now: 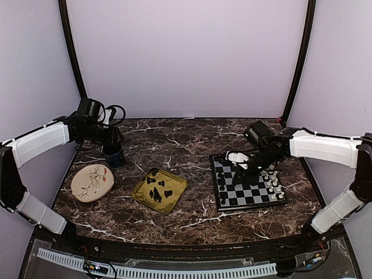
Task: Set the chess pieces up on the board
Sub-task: Place the pawn at b7.
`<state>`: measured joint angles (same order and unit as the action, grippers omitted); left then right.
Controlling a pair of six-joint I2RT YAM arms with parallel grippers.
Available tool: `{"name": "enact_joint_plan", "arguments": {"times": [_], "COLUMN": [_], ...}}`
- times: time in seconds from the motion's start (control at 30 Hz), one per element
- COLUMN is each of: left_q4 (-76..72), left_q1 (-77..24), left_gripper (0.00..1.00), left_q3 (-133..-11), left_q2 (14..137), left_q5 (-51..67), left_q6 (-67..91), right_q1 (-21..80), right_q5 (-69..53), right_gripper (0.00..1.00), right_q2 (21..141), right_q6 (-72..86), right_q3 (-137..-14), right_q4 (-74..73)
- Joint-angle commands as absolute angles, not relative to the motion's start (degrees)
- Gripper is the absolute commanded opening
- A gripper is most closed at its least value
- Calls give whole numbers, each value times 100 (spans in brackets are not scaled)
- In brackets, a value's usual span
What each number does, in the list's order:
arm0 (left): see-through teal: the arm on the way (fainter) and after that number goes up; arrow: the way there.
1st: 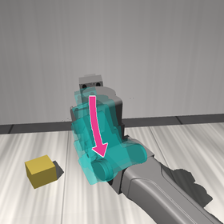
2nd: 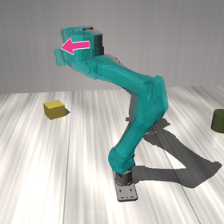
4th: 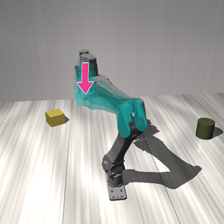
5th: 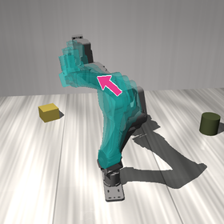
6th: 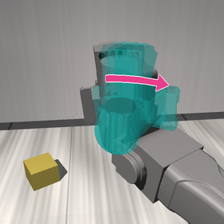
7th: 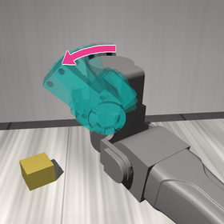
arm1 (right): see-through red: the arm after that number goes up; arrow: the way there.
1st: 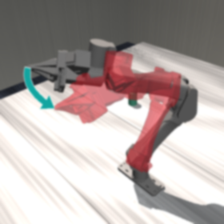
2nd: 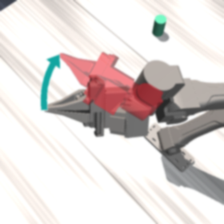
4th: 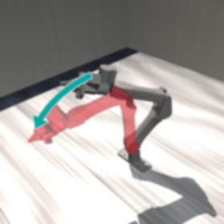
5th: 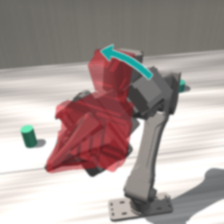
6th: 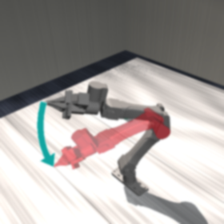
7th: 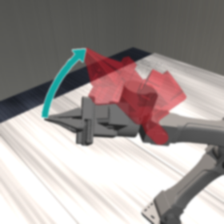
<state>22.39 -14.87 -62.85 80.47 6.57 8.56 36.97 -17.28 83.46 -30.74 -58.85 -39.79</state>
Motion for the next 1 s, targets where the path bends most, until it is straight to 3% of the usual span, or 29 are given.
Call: {"name": "enact_joint_plan", "arguments": {"times": [0.0,0.97], "left_q4": [2210,2241], "left_q1": [-1457,-1454], "left_gripper": [45,45], "left_q3": [-6320,-6328], "left_q2": [8050,8085], "left_q5": [676,676], "left_q6": [783,747], "right_q1": [3699,3770], "right_q5": [-1770,-1797], "right_gripper": [8,14], "right_q2": [8512,9315], "right_q6": [-3193,-3300], "right_q3": [-5695,-5511], "right_q4": [-3606,-3407]}}
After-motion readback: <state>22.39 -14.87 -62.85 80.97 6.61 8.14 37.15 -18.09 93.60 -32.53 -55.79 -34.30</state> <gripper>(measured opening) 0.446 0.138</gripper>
